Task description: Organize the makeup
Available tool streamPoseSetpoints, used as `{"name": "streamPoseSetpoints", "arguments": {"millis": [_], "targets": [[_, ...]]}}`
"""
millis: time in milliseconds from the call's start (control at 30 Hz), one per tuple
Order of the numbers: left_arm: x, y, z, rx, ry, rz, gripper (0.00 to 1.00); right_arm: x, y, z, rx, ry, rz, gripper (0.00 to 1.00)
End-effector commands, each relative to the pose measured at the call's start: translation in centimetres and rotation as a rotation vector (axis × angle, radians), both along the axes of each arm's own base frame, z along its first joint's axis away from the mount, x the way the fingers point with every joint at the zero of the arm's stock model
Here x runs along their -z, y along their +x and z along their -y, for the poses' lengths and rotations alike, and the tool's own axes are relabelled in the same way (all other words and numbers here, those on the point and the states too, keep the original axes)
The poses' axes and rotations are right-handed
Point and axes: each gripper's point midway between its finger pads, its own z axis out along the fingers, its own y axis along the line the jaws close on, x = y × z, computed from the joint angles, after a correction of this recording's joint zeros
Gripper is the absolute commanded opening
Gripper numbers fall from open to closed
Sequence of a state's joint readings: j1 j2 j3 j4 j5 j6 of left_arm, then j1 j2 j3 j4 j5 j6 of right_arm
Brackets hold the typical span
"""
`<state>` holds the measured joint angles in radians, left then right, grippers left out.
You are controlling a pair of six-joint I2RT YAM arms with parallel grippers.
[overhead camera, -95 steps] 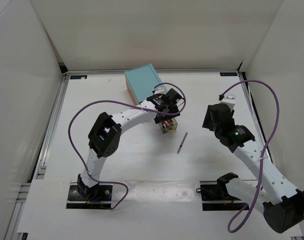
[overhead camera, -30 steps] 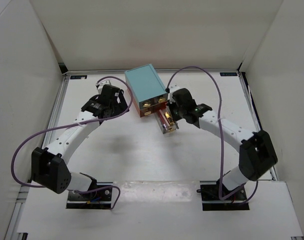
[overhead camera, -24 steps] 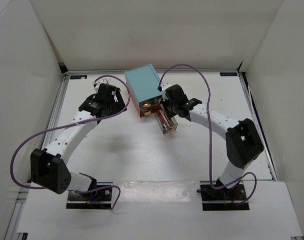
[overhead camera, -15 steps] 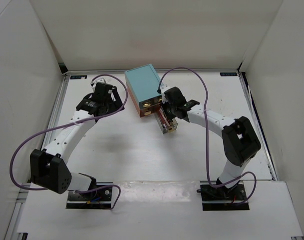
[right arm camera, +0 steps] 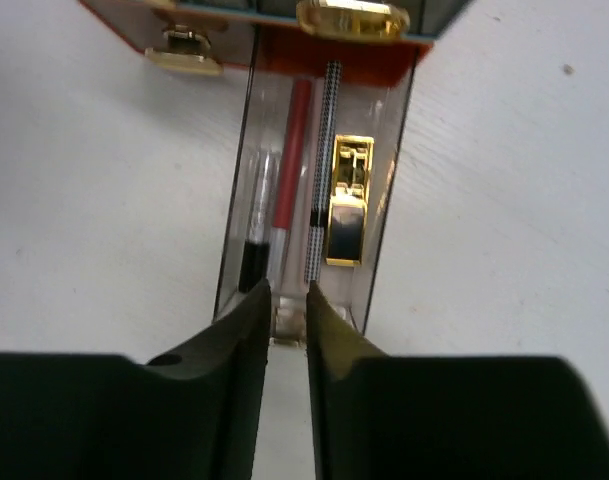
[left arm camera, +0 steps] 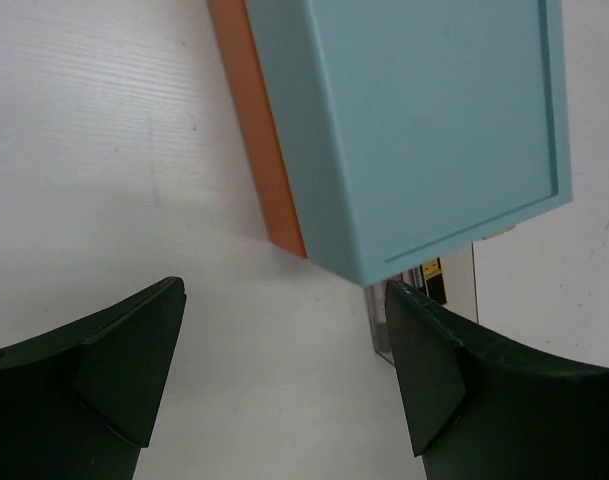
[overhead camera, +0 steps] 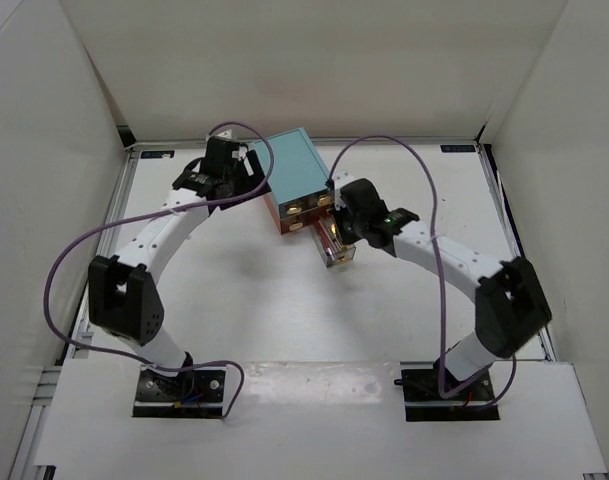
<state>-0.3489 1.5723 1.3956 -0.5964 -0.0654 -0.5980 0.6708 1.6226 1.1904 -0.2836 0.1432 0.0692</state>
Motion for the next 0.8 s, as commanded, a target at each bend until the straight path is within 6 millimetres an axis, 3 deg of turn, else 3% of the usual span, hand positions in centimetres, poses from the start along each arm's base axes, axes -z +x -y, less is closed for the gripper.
{"name": "streamPoseSetpoints", "arguments": {"millis": [0,67,133,167,200,267,367,567,767], "targets": [[-0.4,2.3,2.0,0.034,-0.05,0.022,0.9,-2.0,-2.6,1.5,0.022,0.055,0.012,0.21],[-0.8,3.5,2.7,0.024,-0.028,0.043,0.85,-1.3,-4.3,2.5,0.023,0.056,-0.005,0.19],[0.7,4.7,3.0,-0.004,0.015,0.031,0.79,-0.6,-5.5,3.1,0.025,0.057,-0.034,0.18],[0.0,5.5,3.2,-0.008,0.012,0.048,0.76,0.8,-6.6,3.5,0.02,0.043,-0.064,0.18],[0.0,5.9,3.5,-0.009,0.012,0.052,0.73,0.6,-7.2,3.4,0.012,0.063,-0.063,0.17],[0.7,6.8,3.8,-0.009,0.015,0.05,0.69,2.2,-8.9,3.6,-0.017,0.073,-0.103,0.17],[1.5,7.4,4.3,0.001,0.018,0.041,0.62,3.8,-9.4,3.6,-0.016,0.095,-0.114,0.17],[3.2,7.4,4.1,-0.007,0.039,0.003,0.5,5.6,-6.6,1.1,-0.023,0.142,-0.073,0.12],[4.9,6.8,4.0,-0.005,0.055,-0.04,0.44,5.1,0.0,-1.1,0.068,0.179,0.121,0.12]]}}
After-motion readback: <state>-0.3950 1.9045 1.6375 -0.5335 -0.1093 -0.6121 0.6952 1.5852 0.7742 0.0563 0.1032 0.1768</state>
